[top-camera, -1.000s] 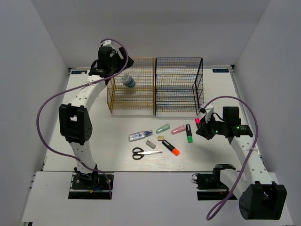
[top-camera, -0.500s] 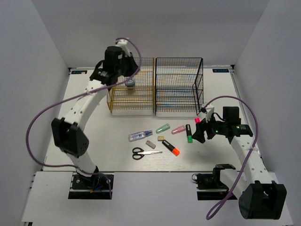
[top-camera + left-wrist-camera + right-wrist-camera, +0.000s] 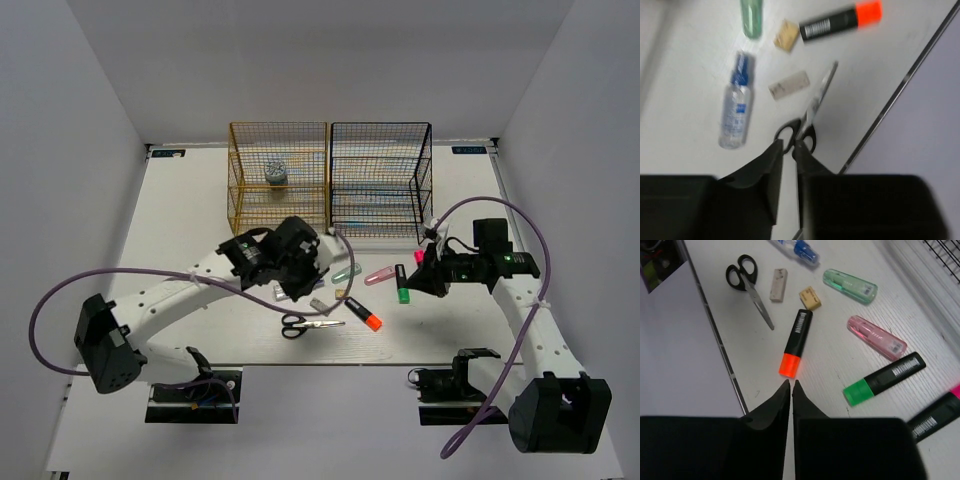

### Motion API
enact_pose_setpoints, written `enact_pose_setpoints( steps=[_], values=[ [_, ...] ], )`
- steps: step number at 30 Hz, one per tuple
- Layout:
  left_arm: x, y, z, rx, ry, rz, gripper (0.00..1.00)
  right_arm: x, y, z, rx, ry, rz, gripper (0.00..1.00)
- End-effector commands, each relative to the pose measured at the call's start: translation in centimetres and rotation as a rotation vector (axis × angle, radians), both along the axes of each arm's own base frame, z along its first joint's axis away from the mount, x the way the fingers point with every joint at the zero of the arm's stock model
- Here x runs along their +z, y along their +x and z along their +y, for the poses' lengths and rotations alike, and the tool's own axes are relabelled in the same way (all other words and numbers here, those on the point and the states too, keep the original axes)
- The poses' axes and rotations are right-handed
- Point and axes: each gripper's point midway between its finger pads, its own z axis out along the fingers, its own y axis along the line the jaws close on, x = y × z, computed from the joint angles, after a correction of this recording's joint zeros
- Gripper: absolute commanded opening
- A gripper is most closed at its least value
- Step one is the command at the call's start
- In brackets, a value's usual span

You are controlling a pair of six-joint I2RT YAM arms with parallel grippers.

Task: Sort the stationery into containers
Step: Pick up the stationery from the center of the board.

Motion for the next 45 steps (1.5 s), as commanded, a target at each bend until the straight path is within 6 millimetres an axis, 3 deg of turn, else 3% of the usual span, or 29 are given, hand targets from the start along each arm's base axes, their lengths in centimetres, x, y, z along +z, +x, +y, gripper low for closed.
enact_pose_setpoints(
  steps=[1,2,3,4,5,7,13,18,26,30,36,45],
  values=[
    [-3.0,-1.1,1.0,-0.154,0.104,-0.033,0.23,2.4,-0.9,1.5,0.111,0.106,-0.053,0.0],
    [-3.3,-1.4,0.7,-0.176,0.112,-0.034,0.24,2.1,-1.0,1.4,0.112,0.103,-0.048,0.0],
    [-4.7,-1.5,0.3,-0.2,0.149,-0.013,0.4,1.9,-0.8,1.4,0.108,0.101,-0.05,0.0],
    [-5.1,-1.3,0.2,-0.206,0.179,-0.027,0.46,1.8,-0.8,1.4,0.097,0.099,-0.036,0.13],
    [-5.2,-1.2,0.0,-0.217,0.19,-0.021,0.51,1.5,-0.6,1.3,0.09,0.091,-0.038,0.54],
    [-7.4,-0.7,-0.2,-0.23,0.276,-0.018,0.6,1.1,-0.6,1.1,0.08,0.08,-0.015,0.59],
    [-9.2,1.3,-2.2,-0.207,0.311,-0.032,0.68,0.7,-0.6,1.0,0.079,0.074,-0.011,0.59],
    [-10.0,3.5,-1.9,-0.132,0.34,-0.091,0.68,0.2,-1.1,0.9,0.083,0.06,-0.032,0.59],
    [-8.2,4.7,-2.8,-0.107,0.302,-0.159,0.66,0.1,-1.5,0.8,0.095,0.057,-0.041,0.59],
    [-9.0,6.6,-0.8,-0.058,0.369,-0.159,0.64,0.0,-1.5,0.8,0.098,0.057,-0.031,0.59],
    [-10.8,7.6,1.3,-0.022,0.398,-0.123,0.64,-0.1,-1.6,0.7,0.096,0.051,-0.039,0.59],
    [-11.8,7.6,2.1,-0.005,0.392,-0.073,0.64,-0.1,-1.5,0.6,0.09,0.047,-0.039,0.59]
  ],
)
